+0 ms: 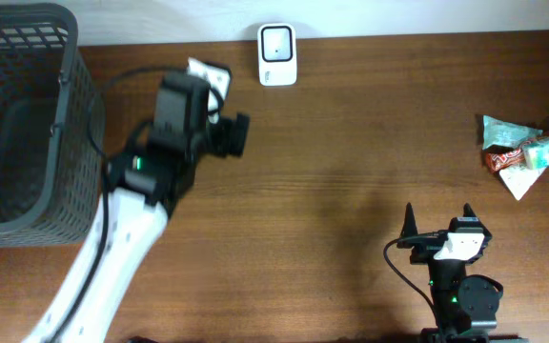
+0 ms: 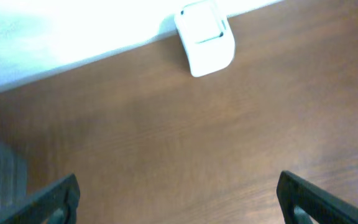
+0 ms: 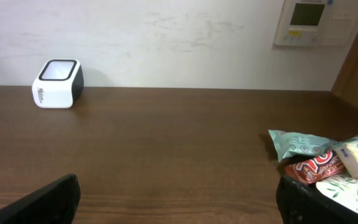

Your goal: Scan the item barcode

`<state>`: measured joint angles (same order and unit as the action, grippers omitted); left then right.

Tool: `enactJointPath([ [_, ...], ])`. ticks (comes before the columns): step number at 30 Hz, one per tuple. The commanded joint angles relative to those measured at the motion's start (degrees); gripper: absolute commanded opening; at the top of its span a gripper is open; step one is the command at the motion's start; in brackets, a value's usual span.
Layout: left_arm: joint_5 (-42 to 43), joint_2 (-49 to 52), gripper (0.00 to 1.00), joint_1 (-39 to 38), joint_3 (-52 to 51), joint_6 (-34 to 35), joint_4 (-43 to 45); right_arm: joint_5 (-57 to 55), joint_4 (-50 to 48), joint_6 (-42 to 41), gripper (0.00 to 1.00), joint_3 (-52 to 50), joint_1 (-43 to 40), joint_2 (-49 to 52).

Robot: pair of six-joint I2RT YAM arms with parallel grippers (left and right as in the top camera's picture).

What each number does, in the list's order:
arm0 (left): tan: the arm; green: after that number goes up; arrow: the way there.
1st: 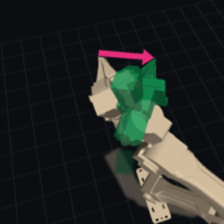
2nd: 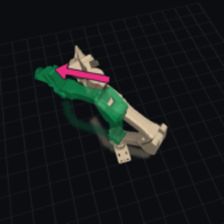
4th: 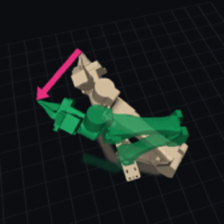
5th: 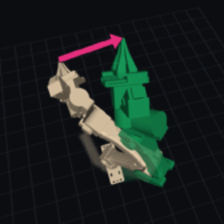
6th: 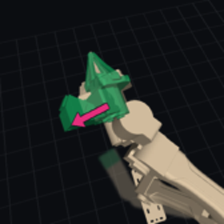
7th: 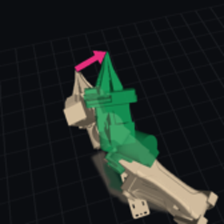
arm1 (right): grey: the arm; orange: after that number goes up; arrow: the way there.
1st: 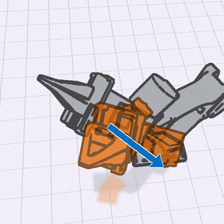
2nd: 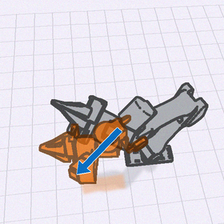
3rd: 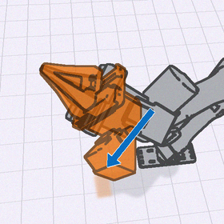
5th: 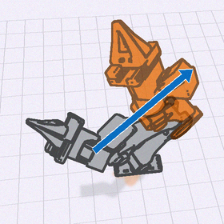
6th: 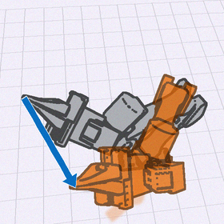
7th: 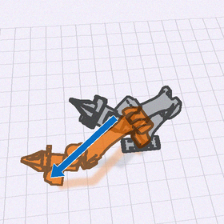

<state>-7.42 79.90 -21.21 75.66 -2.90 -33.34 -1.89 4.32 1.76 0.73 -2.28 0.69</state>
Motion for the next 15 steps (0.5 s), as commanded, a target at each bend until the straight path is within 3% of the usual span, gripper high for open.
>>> enactJointPath([
  [1, 0.2, -13.7, 0.99, -0.5, -16.0, -4.3, 7.3, -0.1, 0.2, 0.3, 0.99, -0.4, -0.4, -0.5],
  [7, -0.2, -36.6, 0.99, -0.4, -42.3, -4.3, 17.8, -0.1, 0.2, 0.3, 0.99, -0.4, -0.4, -0.5],
  [12, -1.1, -41.8, 0.99, -0.4, -49.8, -4.3, 21.1, -0.1, 0.2, 0.3, 0.99, -0.4, -0.4, -0.5],
  [15, -0.9, -46.2, 0.99, 0.2, -55.9, -4.3, 28.4, -0.1, 0.2, 0.3, 0.99, -0.4, -0.4, -0.5],
])
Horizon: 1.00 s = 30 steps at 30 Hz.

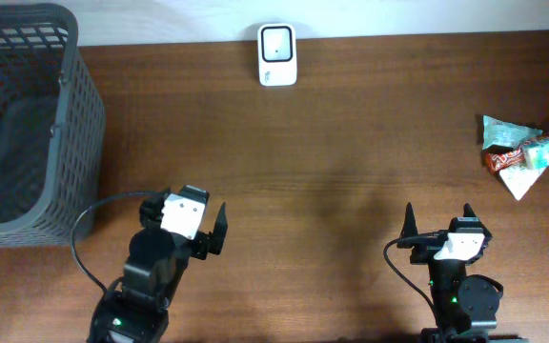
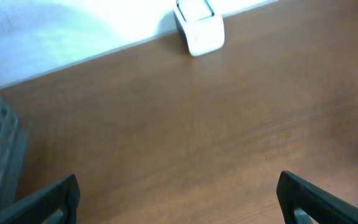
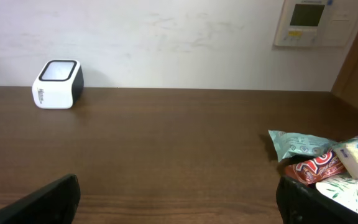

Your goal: Scan the item barcode

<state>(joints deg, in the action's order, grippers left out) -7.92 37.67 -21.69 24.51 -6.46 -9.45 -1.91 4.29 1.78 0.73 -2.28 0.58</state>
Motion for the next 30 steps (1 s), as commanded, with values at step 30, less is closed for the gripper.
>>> enactJointPath([
  [30, 6.9, -37.4, 0.99, 21.1, -24.0, 14.1, 4.7, -0.1, 0.3, 0.3, 0.99, -0.4, -0.4, -0.4],
])
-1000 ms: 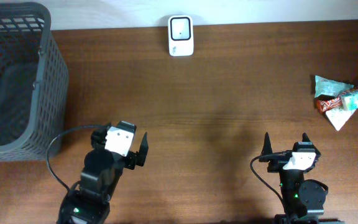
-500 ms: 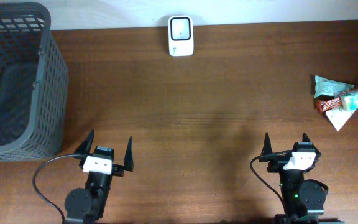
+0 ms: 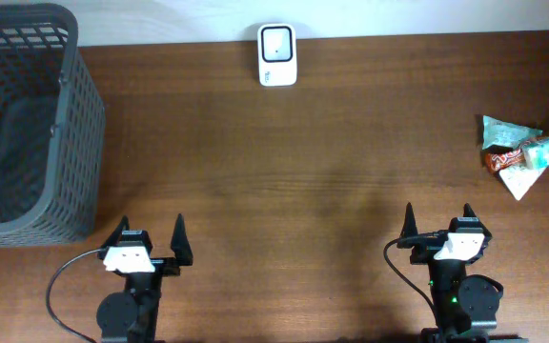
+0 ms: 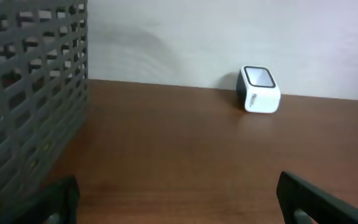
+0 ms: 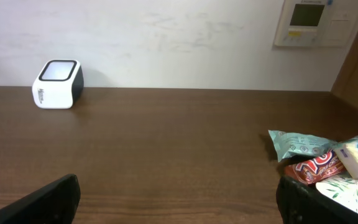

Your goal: Scan the item barcode

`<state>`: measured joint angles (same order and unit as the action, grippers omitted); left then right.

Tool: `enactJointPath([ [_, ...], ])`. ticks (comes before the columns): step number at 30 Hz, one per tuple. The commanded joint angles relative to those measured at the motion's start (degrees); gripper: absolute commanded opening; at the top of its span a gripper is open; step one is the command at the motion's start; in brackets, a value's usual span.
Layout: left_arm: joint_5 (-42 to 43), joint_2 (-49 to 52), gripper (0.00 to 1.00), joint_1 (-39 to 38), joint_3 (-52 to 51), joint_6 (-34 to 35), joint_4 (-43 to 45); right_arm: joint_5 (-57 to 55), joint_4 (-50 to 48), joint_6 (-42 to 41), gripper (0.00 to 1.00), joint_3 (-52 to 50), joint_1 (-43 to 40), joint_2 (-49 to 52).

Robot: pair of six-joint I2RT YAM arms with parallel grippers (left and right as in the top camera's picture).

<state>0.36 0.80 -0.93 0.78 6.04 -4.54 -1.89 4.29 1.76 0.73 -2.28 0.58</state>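
The white barcode scanner stands at the table's far edge against the wall, also visible as a scanner and a scanner in the wrist views. A pile of snack packets lies at the right, with packets showing in the right wrist view. My left gripper rests open near the front left with nothing between its fingers. My right gripper stands open near the front right, also empty.
A dark grey mesh basket stands at the far left, its wall filling the left of the left wrist view. A wall thermostat hangs behind the table on the right.
My left arm has drawn further back to the front left of the table and now faces the wall level, with the basket beside it. The right arm has not moved.
My left gripper was open high near the scanner, beside the basket. Then it was back near the front left, still open and empty. Now it sits at the front edge. The right gripper stayed open and still; the packets never moved.
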Motion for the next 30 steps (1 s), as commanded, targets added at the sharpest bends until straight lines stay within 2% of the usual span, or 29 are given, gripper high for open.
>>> enactJointPath([
  [1, -0.6, -0.5, 0.99, 0.4, -0.3, -1.0, -0.3, -0.1, 0.3, 0.3, 0.99, -0.4, -0.4, -0.4],
  [4, 1.2, -0.5, 0.99, 0.4, -0.3, -5.6, -0.3, -0.1, 0.3, 0.3, 0.99, -0.4, -0.4, -0.4],
  [8, 1.2, -0.5, 0.99, 0.4, -0.3, -7.5, -0.3, -0.1, 0.3, 0.3, 0.99, -0.4, -0.4, -0.4],
  [13, 0.5, -0.5, 0.99, 0.4, -0.3, -7.4, -0.5, -0.1, 0.3, 0.3, 0.99, -0.4, -0.4, -0.4],
  [17, 0.3, -0.5, 0.99, 3.3, -0.3, -3.0, -0.5, -0.1, 0.3, 0.3, 0.99, -0.4, -0.4, -0.4],
  [30, 0.3, -0.5, 0.99, 3.7, -0.3, -4.3, -0.5, -0.1, 0.3, 0.3, 0.99, -0.4, -0.4, -0.4],
])
